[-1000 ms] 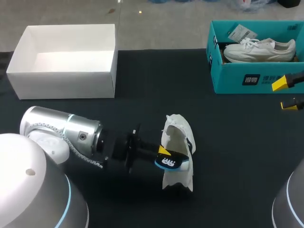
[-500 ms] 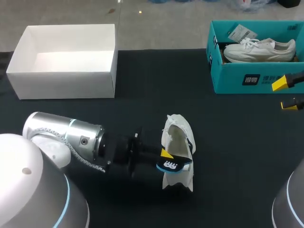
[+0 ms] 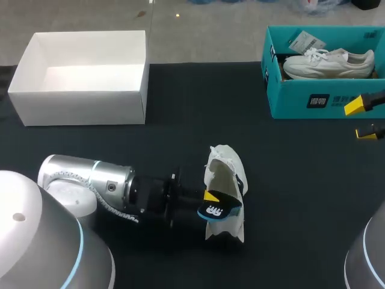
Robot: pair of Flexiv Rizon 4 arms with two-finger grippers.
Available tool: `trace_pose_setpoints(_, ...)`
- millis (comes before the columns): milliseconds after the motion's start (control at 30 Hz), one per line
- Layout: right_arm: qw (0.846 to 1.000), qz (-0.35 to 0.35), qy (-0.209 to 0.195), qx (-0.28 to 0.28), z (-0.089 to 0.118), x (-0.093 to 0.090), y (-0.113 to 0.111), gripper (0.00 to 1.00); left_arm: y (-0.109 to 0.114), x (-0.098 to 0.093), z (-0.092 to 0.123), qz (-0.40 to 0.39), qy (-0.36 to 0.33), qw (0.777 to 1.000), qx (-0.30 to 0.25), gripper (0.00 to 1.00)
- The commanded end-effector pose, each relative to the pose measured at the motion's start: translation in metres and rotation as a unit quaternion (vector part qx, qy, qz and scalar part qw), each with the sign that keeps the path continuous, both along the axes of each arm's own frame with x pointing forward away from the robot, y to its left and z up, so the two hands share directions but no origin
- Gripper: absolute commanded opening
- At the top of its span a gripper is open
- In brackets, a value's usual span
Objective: Take the shoe out of the shoebox, open the shoe tongue, remove and reinsert the insole, then place the shoe into the shoebox
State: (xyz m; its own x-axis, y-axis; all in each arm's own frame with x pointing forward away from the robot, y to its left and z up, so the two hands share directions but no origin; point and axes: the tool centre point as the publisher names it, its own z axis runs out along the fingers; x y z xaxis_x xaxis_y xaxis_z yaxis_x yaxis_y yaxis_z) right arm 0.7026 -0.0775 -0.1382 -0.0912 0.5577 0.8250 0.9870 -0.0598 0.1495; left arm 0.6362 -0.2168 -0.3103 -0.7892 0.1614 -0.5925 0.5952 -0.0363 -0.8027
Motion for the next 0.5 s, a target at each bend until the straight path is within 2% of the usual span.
trace_pose_setpoints(33,1.000,0.000,0.000,-0.001,0.000,0.000,0.000,1.00,-0.005,0.002,-0.001,0.010,0.002,1.000,0.000,0.00)
trace_pose_setpoints(500,1.000,0.000,0.000,-0.001,0.000,0.000,0.000,1.00,-0.013,0.021,-0.016,0.040,0.026,0.999,0.014,0.00)
